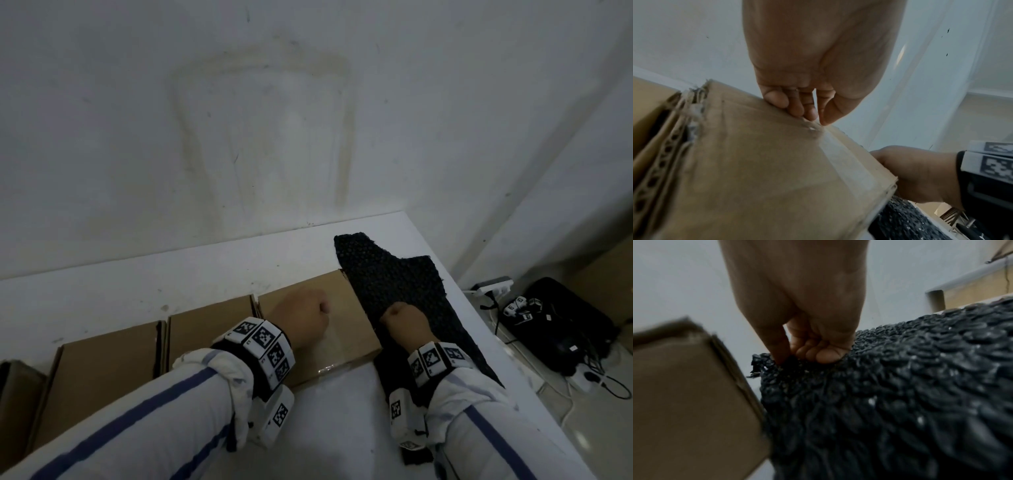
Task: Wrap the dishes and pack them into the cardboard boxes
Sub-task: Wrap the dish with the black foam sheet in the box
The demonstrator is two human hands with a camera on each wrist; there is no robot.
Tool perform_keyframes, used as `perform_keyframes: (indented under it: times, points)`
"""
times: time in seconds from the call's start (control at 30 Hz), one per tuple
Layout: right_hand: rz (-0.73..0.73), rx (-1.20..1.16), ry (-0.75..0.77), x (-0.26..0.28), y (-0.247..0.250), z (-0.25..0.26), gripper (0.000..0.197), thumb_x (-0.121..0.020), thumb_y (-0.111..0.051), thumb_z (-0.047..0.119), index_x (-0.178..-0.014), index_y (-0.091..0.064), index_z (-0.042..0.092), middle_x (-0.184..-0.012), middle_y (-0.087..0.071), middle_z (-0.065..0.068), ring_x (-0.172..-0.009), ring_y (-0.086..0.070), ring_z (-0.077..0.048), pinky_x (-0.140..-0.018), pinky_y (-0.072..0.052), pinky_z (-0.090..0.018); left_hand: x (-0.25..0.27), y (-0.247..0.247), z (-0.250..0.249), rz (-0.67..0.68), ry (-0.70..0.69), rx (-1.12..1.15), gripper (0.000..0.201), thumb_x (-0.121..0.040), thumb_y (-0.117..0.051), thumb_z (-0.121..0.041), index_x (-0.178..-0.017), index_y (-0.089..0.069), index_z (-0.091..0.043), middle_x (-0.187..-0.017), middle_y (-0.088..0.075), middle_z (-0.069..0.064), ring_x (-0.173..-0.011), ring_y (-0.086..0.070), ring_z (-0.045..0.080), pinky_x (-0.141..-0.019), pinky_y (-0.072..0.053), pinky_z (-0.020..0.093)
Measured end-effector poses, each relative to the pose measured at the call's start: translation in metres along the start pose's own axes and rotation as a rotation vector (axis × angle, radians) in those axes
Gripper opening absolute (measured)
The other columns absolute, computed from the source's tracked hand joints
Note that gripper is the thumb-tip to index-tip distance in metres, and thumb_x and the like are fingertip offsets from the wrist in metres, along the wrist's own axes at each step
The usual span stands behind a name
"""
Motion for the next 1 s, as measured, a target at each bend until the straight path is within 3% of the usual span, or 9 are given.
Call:
perform_keyframes:
  times: [0.07, 0.17, 0.23, 0.37, 0.5, 0.63, 0.73, 0.87, 1.0]
  points:
    - [-0.076, -0.154, 0.003, 0.005, 0.014, 0.006, 0.018, -0.088, -0.053, 0.017, -0.087, -0.066, 0.004, -0.072, -0.053, -0.001, -0.095, -0.059, -0.027, -0.079, -0.044, -0.032, 0.001, 0.001, -0.003, 0.022, -0.001, 0.026, 0.023, -0.091, -0.045, -0.012, -0.106, -0.062, -0.014, -0.112, -0.059, 0.002, -0.104, -0.054, 0.02, -0.088, -0.044, 0.029]
    - [-0.18, -0.351, 0.084, 0.022, 0.037, 0.027, 0.022, -0.081, -0.059, 0.013, -0.062, -0.051, 0.006, -0.064, -0.049, -0.009, -0.074, -0.052, -0.027, -0.072, -0.043, -0.04, 0.003, 0.003, -0.015, 0.022, -0.04, 0.098, 0.021, -0.097, -0.046, -0.026, -0.102, -0.061, -0.012, -0.101, -0.061, 0.001, -0.098, -0.056, 0.02, -0.084, -0.042, 0.029]
    - [-0.2, -0.409, 0.147, 0.036, 0.048, 0.048, 0.025, -0.08, -0.06, 0.013, -0.058, -0.049, 0.008, -0.062, -0.05, -0.006, -0.069, -0.048, -0.023, -0.069, -0.041, -0.037, 0.007, 0.004, -0.024, 0.033, -0.048, 0.233, 0.028, -0.097, -0.045, -0.038, -0.093, -0.058, -0.014, -0.084, -0.057, -0.005, -0.086, -0.055, 0.016, -0.077, -0.042, 0.03]
    - [-0.105, -0.39, 0.27, 0.058, 0.05, 0.091, 0.021, -0.084, -0.056, 0.014, -0.063, -0.054, 0.015, -0.068, -0.055, 0.0, -0.072, -0.051, -0.017, -0.068, -0.04, -0.029, 0.01, 0.007, -0.033, 0.131, 0.008, 0.661, 0.061, -0.087, -0.037, -0.069, -0.107, -0.062, -0.017, -0.1, -0.066, 0.001, -0.093, -0.063, 0.018, -0.082, -0.052, 0.036]
    - [0.009, -0.66, 0.291, 0.076, 0.037, 0.117, 0.01, -0.086, -0.058, 0.01, -0.077, -0.06, 0.007, -0.077, -0.062, -0.011, -0.073, -0.058, -0.021, -0.067, -0.049, -0.032, 0.024, 0.027, -0.024, 0.041, 0.033, 0.926, 0.038, -0.089, -0.052, -0.052, -0.074, -0.058, -0.017, -0.077, -0.058, 0.009, -0.074, -0.054, 0.024, -0.074, -0.046, 0.041]
    - [0.107, -0.669, 0.376, 0.092, 0.022, 0.143, 0.016, -0.083, -0.062, 0.003, -0.071, -0.058, 0.013, -0.073, -0.06, -0.006, -0.073, -0.059, -0.02, -0.069, -0.051, -0.031, 0.043, 0.045, 0.006, -0.076, 0.134, 1.062, 0.022, -0.092, -0.061, -0.021, -0.107, -0.048, -0.013, -0.094, -0.061, 0.008, -0.079, -0.06, 0.02, -0.068, -0.049, 0.036]
    - [0.049, -0.391, 0.47, 0.098, 0.014, 0.17, 0.018, -0.077, -0.065, 0.005, -0.088, -0.061, 0.018, -0.097, -0.057, -0.006, -0.09, -0.056, -0.022, -0.08, -0.048, -0.032, 0.06, 0.064, 0.034, -0.174, 0.144, 1.056, 0.027, -0.093, -0.055, -0.003, -0.118, -0.044, -0.006, -0.093, -0.059, 0.012, -0.079, -0.06, 0.024, -0.07, -0.05, 0.038]
    - [0.072, -0.003, 0.526, 0.118, -0.003, 0.211, 0.056, -0.076, -0.063, 0.02, -0.128, -0.044, 0.034, -0.119, -0.049, 0.007, -0.112, -0.049, -0.021, -0.099, -0.04, -0.041, 0.093, 0.095, 0.076, -0.346, 0.162, 1.184, 0.029, -0.093, -0.05, 0.003, -0.119, -0.043, -0.006, -0.09, -0.06, 0.01, -0.083, -0.061, 0.023, -0.083, -0.05, 0.044]
    - [0.263, 0.03, 0.616, 0.135, -0.046, 0.261, 0.045, -0.076, -0.066, 0.021, -0.118, -0.053, 0.032, -0.111, -0.063, 0.002, -0.104, -0.06, -0.023, -0.095, -0.047, -0.04, 0.138, 0.127, 0.125, -0.502, 0.154, 1.256, 0.04, -0.094, -0.05, 0.0, -0.128, -0.036, -0.016, -0.089, -0.059, 0.011, -0.087, -0.061, 0.023, -0.084, -0.049, 0.04]
Point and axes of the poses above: each hand's wrist, its own x-axis away from the middle knuckle, its own y-axis out of the back of the hand, z = x × y, the point moved 3 cm from there along -x, towards the middle knuckle
